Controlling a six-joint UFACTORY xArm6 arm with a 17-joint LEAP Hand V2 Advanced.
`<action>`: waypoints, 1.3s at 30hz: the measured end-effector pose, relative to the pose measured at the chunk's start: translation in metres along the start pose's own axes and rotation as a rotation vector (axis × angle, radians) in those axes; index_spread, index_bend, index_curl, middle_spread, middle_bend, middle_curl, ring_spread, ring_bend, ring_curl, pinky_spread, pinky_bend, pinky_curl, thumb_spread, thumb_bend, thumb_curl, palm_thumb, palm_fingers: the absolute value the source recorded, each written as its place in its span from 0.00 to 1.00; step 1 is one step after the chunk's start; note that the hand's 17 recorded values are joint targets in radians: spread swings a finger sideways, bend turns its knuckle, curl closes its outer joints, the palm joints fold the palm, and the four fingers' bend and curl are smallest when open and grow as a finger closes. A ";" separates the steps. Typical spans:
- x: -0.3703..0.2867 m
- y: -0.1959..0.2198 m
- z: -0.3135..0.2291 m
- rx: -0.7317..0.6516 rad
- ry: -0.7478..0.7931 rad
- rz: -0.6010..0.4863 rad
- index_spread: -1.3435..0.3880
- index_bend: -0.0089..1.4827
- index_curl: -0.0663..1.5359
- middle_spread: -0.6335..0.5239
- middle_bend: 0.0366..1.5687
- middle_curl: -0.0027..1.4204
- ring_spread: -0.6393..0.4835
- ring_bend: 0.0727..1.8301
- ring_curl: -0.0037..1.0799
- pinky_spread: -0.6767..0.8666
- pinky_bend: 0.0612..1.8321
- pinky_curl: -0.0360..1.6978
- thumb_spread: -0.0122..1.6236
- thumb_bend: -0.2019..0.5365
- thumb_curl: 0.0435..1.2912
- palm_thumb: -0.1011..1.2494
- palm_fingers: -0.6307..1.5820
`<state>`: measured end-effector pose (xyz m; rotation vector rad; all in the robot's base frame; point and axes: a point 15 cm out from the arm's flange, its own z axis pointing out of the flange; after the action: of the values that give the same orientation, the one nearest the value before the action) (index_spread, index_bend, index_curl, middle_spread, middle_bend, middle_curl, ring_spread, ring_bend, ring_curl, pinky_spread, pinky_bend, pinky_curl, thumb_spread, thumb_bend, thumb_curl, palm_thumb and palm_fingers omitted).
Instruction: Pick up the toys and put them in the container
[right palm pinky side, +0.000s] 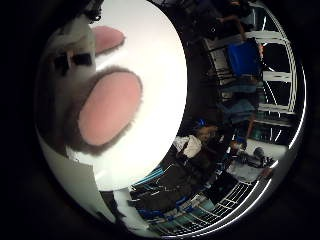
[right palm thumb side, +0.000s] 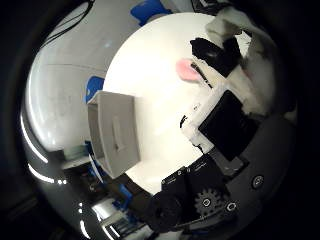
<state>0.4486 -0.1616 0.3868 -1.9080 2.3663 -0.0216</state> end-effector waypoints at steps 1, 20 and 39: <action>-0.009 0.007 -0.015 0.018 -0.012 -0.014 0.60 0.75 0.60 0.34 0.79 0.70 0.34 0.78 0.72 0.32 0.79 0.51 0.76 0.28 0.38 0.85 0.70; -0.246 0.069 -0.117 0.167 -0.167 -0.369 0.61 0.72 0.65 0.36 0.80 0.70 0.34 0.76 0.78 0.32 0.74 0.61 0.75 0.26 0.43 0.86 0.71; -0.405 0.019 -0.002 0.129 -0.216 -0.497 0.61 0.64 0.64 0.36 0.74 0.68 0.35 0.71 0.77 0.29 0.65 0.61 0.77 0.24 0.41 0.76 0.75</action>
<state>0.5149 0.2371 0.4159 -2.2476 1.6703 -0.0056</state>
